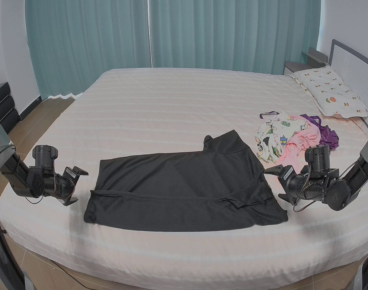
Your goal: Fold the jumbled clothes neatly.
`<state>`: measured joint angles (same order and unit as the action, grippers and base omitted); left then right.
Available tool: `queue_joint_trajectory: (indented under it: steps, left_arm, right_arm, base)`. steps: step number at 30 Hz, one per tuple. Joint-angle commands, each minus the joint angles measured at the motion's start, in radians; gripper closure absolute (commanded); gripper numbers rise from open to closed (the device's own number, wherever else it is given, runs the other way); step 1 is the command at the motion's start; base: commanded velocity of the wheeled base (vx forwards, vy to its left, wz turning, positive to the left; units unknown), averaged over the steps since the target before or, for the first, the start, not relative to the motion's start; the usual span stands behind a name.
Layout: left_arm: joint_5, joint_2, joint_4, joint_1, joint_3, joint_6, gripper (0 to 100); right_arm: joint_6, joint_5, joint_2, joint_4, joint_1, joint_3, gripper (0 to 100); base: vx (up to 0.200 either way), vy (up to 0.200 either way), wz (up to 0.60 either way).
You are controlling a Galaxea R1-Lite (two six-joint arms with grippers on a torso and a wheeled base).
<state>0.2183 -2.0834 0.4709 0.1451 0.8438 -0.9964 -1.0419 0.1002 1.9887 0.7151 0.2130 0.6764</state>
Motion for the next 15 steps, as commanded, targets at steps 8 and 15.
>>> queue_joint_trajectory:
  steps: [8,15]
  left_arm:
    - [0.098,0.151,0.012,0.028,-0.114,-0.16,0]
    - [0.101,0.144,0.015,0.027,-0.114,-0.163,0]
  right_arm:
    - [-0.104,-0.063,0.134,-0.02,0.078,0.054,0]
    - [-0.115,-0.076,0.196,-0.019,0.089,0.107,0]
  base:
    - [0.0,0.0,0.0]
    - [0.0,0.0,0.0]
